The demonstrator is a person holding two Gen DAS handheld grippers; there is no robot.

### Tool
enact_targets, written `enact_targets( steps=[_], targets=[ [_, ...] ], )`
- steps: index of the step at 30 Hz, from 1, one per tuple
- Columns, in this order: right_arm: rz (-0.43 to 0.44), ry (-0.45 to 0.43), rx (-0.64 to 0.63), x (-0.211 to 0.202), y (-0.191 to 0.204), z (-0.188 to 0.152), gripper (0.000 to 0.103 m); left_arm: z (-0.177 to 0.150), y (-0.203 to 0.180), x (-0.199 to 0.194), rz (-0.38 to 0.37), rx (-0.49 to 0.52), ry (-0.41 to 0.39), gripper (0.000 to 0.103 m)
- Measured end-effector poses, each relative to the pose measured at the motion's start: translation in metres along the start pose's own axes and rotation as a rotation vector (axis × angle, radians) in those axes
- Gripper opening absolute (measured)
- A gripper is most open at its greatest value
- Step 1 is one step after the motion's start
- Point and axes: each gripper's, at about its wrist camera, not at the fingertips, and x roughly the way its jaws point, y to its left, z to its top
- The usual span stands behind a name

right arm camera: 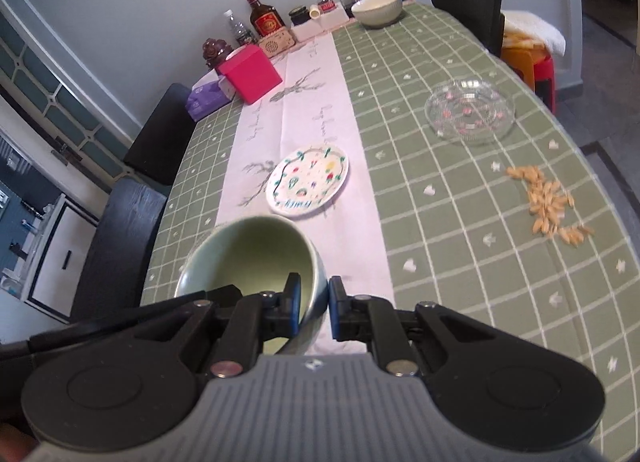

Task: Organize plates and bowls
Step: 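Lower the pale green bowl into the stacked steel bowls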

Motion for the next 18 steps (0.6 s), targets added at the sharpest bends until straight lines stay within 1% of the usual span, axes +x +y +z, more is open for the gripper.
enact_targets(
  steps=[4, 7, 10, 14, 16, 18],
  targets=[
    [0.008, 0.028, -0.013, -0.018, 0.001, -0.030, 0.013, -0.030, 0.006, -0.013, -0.005, -0.021, 0.047, 0.015],
    [0.009, 0.072, -0.017, -0.024, -0.004, -0.054, 0.013, -0.051, 0.008, -0.016, -0.005, -0.019, 0.085, 0.015],
    [0.000, 0.104, -0.042, -0.029, -0.009, -0.077, 0.013, -0.073, 0.006, -0.017, -0.007, 0.007, 0.112, 0.015],
    [-0.043, 0.135, -0.103, -0.031, -0.014, -0.101, 0.013, -0.098, 0.004, -0.011, -0.028, 0.053, 0.175, 0.015],
    [-0.042, 0.164, -0.101, -0.030, -0.019, -0.107, 0.013, -0.109, 0.005, -0.009, -0.029, 0.069, 0.184, 0.015],
    [-0.042, 0.187, -0.127, -0.027, -0.020, -0.113, 0.013, -0.116, 0.005, -0.008, -0.028, 0.085, 0.187, 0.015]
  ],
)
